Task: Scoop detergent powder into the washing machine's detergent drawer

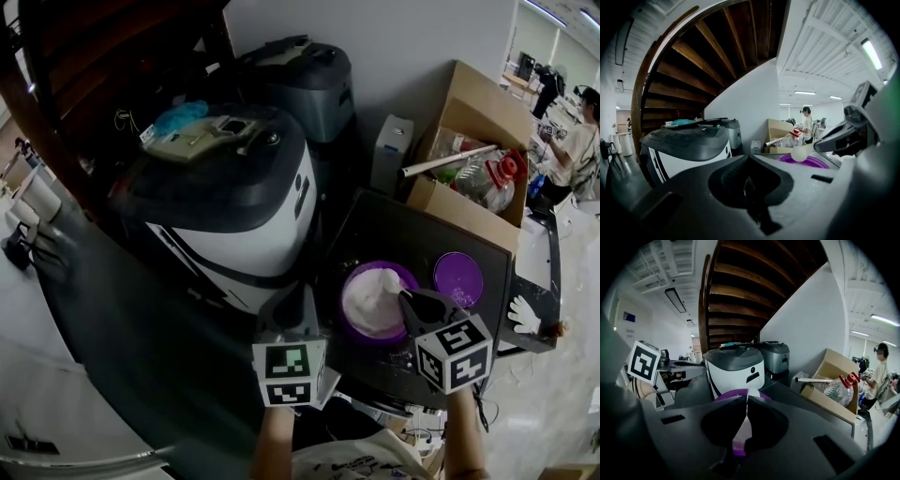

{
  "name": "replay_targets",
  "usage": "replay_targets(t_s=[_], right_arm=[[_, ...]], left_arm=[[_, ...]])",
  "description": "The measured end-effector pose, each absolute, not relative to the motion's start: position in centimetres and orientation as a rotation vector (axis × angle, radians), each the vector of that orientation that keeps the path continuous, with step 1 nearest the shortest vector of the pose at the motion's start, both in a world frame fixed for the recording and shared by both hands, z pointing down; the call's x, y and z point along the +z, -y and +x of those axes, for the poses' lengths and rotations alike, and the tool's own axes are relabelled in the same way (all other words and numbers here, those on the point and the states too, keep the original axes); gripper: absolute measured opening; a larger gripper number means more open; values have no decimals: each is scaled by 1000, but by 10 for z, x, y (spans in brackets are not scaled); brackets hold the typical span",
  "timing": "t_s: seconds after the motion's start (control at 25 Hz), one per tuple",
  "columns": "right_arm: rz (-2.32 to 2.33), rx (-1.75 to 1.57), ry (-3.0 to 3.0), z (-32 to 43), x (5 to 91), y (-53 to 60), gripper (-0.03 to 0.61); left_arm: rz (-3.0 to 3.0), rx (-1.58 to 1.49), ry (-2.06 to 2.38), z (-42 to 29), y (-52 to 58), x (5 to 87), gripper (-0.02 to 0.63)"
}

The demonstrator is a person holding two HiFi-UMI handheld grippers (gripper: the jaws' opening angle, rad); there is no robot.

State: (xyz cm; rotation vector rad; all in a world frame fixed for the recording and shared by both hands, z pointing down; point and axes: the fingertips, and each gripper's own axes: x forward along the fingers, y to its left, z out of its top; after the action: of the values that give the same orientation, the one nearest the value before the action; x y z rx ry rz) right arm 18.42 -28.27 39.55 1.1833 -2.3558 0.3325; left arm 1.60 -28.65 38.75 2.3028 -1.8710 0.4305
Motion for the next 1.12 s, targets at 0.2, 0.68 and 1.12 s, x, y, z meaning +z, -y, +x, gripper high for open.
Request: replay_targets(t_s=[0.2, 0.68, 1.12], right_arm=[[1071, 344, 2292, 178, 408, 287, 18], [895, 357, 2109, 165, 437, 295, 18], [860, 358, 2038, 162, 453, 294, 18]], left_arm=[[2308, 472, 1862, 16, 290, 390, 2], [2326, 489, 1827, 15, 296, 389, 2], [2352, 471, 1800, 12, 296, 388, 2]])
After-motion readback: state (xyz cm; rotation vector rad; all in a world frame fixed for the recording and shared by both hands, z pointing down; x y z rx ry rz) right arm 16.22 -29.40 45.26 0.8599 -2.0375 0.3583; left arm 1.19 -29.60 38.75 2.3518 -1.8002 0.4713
